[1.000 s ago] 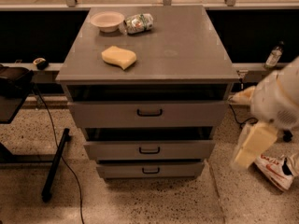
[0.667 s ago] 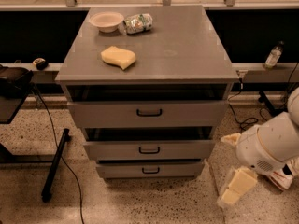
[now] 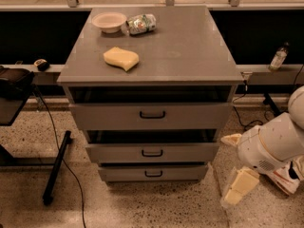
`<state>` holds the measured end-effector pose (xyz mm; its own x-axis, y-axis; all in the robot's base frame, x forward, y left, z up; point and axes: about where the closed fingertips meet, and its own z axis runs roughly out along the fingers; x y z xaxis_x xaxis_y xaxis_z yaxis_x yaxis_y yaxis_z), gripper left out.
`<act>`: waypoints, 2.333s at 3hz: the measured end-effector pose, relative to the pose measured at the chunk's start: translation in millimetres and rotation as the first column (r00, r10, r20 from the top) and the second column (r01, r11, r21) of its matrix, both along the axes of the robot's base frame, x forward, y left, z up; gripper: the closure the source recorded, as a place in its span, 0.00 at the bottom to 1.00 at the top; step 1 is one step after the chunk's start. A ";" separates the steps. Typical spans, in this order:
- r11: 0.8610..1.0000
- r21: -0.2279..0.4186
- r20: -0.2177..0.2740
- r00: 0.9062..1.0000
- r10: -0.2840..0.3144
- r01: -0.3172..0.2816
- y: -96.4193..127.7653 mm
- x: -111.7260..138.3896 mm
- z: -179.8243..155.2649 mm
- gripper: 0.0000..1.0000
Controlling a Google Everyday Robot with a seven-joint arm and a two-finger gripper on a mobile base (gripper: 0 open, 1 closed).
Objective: Open bottom drawer
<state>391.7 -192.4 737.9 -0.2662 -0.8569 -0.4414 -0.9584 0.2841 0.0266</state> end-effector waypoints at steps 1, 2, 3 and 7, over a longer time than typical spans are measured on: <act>0.989 0.142 0.095 0.995 0.014 -0.028 -15.6 56.9 -41.2 0.00; 0.964 0.264 0.095 0.995 0.000 -0.025 -35.5 83.2 -92.9 0.00; 0.929 0.355 0.104 0.992 0.070 -0.103 -46.8 73.0 -132.7 0.00; 0.983 0.100 0.239 0.963 0.124 -0.151 -67.5 105.9 -323.7 0.00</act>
Offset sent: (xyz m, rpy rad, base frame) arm 0.1130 -0.0635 -0.2352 0.5143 0.0432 -0.0233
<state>497.7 -259.9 414.2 -0.0283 -0.8173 -0.5755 -0.9719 0.1570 -0.1752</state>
